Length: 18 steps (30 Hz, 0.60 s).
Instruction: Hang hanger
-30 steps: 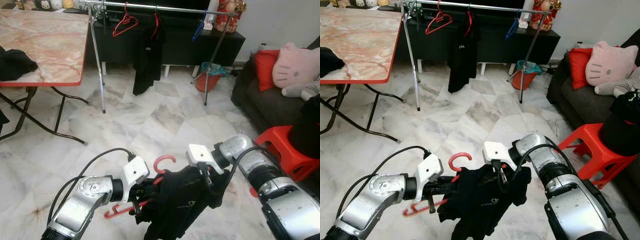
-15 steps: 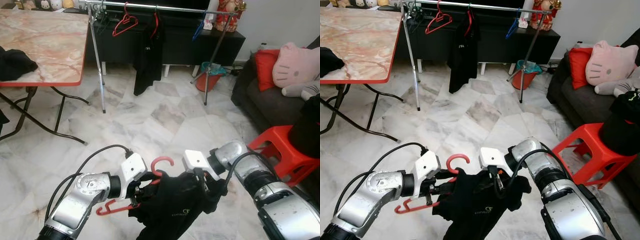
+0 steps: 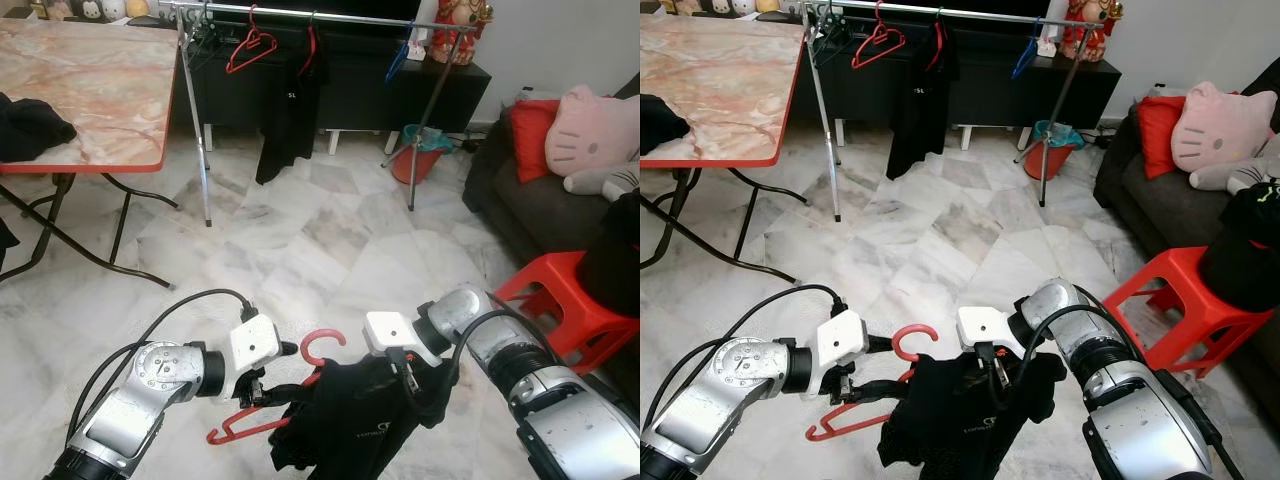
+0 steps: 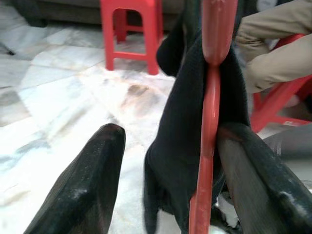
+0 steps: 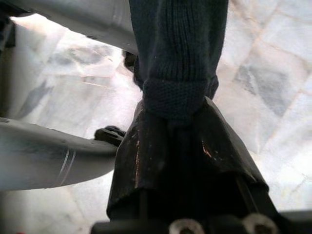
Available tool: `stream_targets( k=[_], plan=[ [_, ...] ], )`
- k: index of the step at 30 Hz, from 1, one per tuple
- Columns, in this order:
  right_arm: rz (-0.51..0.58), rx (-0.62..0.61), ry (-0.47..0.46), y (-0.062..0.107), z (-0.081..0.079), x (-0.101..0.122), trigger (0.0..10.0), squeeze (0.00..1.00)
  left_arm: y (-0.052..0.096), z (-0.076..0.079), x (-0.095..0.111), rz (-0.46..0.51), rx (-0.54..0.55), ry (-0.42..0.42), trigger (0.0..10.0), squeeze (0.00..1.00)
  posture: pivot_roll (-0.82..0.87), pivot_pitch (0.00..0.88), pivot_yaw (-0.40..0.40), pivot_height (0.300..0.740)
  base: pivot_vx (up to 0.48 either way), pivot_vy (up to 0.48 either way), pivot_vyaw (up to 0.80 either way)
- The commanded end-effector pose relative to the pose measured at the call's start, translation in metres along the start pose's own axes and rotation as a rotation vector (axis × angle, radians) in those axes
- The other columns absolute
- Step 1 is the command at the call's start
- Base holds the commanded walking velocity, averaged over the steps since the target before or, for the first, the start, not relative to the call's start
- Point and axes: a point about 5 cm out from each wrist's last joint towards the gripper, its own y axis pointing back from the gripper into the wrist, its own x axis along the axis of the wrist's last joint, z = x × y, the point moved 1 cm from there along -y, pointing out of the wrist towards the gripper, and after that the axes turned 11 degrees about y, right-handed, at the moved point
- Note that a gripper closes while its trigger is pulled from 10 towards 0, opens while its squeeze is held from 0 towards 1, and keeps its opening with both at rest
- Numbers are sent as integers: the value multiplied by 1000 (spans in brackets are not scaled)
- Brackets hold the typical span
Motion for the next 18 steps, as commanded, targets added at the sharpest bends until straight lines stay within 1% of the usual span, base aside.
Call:
stream_targets(
  k=[1,2,3,6,13,15,16,17,18],
  plan=[
    [-57,-1,-1,13,-3,-8,0,0,17,-18,-8,-29,129,13,10000,1000,120,47,-185,740,0,0,0],
    [-68,-10,-5,15,-2,-10,0,0,21,-21,-11,-30,161,21,10000,1000,120,47,-185,740,0,0,0],
    [-68,-10,-5,15,-2,-10,0,0,21,-21,-11,-30,161,21,10000,1000,120,47,-185,740,0,0,0],
    [-86,-19,-10,17,-3,-13,0,0,29,-25,-16,-33,203,36,10000,1000,120,51,-186,740,0,0,0],
    [-121,-45,-13,19,-5,-18,0,0,40,-26,-21,-40,220,63,10000,1000,120,51,-186,740,0,0,0],
    [-115,-127,-18,22,2,-16,0,0,46,-38,-26,-51,331,62,10000,1000,122,48,-186,740,0,0,0],
    [-107,-165,-18,23,6,-15,0,0,48,-43,-28,-59,386,63,10000,0,122,48,-186,740,0,0,0],
    [-99,-246,-26,25,12,-13,0,0,51,-54,-35,-78,500,71,10000,0,122,48,-186,740,0,0,0],
    [-99,-283,-31,26,16,-12,0,0,53,-58,-38,-87,551,77,10000,0,122,48,-186,740,0,0,0]
  ],
)
